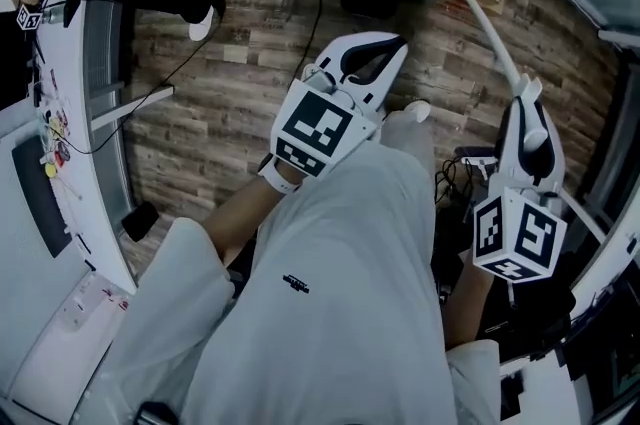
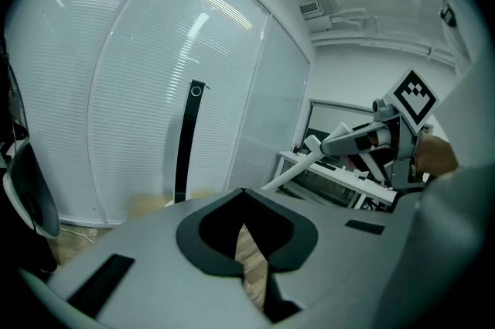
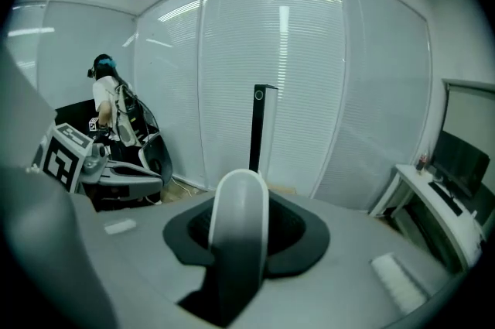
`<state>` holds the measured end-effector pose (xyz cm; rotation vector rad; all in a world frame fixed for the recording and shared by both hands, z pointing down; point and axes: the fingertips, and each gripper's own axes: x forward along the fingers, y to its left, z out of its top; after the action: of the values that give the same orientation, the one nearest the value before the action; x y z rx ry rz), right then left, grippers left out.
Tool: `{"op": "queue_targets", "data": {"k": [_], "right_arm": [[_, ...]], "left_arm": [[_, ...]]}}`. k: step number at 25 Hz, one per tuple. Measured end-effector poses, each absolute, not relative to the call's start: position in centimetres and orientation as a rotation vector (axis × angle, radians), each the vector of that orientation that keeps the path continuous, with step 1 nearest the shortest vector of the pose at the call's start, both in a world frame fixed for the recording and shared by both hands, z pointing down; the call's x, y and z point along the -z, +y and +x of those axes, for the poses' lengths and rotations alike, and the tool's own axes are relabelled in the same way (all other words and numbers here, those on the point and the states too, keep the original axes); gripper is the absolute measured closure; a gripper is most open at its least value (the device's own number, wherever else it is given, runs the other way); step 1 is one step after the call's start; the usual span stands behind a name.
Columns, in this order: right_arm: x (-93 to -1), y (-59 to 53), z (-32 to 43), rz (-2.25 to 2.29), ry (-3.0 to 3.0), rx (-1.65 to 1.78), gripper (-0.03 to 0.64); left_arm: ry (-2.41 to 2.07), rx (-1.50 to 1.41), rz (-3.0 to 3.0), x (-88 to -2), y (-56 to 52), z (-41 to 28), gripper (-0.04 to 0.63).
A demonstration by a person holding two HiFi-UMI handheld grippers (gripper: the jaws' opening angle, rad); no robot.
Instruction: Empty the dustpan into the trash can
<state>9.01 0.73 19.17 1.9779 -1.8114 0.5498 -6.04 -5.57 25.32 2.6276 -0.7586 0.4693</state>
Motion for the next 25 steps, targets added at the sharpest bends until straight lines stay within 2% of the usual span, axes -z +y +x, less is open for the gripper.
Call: {"op": "queue_targets", "data": {"k": [11, 25], "right_arm": [[-18.1, -0.6, 8.0, 1.81, -1.823, -0.321, 0.503], [-18.1, -1.6, 3.6, 1.722, -1.827, -0.142, 0.501]], "left_arm": [[-0.711, -0.446, 2.634, -24.9, -4.2, -3.7, 0.589], [-0.733, -0.47, 2.581, -26.7, -2.8, -6.6, 0.589]]}}
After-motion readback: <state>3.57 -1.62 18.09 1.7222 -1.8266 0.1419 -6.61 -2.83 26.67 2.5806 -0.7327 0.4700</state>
